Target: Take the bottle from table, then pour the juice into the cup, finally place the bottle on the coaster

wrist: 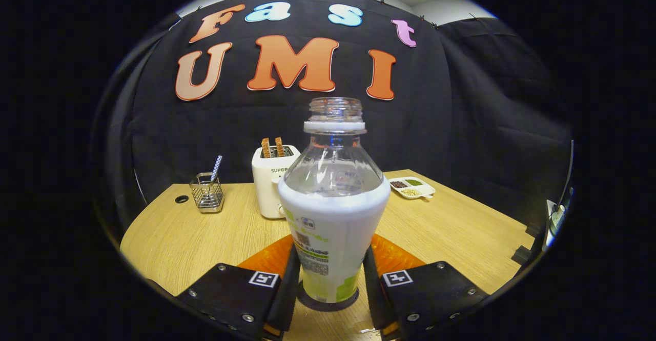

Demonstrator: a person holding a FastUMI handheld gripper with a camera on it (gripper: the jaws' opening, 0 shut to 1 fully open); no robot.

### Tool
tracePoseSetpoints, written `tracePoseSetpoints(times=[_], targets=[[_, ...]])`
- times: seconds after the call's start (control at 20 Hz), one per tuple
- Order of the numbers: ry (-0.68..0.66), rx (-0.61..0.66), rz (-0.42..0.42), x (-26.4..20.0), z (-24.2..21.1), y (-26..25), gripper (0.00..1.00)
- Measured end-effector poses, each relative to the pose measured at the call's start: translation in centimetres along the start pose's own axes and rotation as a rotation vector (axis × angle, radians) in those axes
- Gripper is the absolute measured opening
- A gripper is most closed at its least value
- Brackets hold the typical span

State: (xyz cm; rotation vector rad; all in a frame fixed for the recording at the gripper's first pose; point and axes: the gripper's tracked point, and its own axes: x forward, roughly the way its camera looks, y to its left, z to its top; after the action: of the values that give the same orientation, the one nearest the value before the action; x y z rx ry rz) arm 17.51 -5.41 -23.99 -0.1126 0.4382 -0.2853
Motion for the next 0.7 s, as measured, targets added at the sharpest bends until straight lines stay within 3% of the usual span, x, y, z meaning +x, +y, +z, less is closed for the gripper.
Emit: tracePoseSetpoints(times=[0.7], targets=[[0.044,0.006,0.031,1.4,-3.8,1.8,0.66]])
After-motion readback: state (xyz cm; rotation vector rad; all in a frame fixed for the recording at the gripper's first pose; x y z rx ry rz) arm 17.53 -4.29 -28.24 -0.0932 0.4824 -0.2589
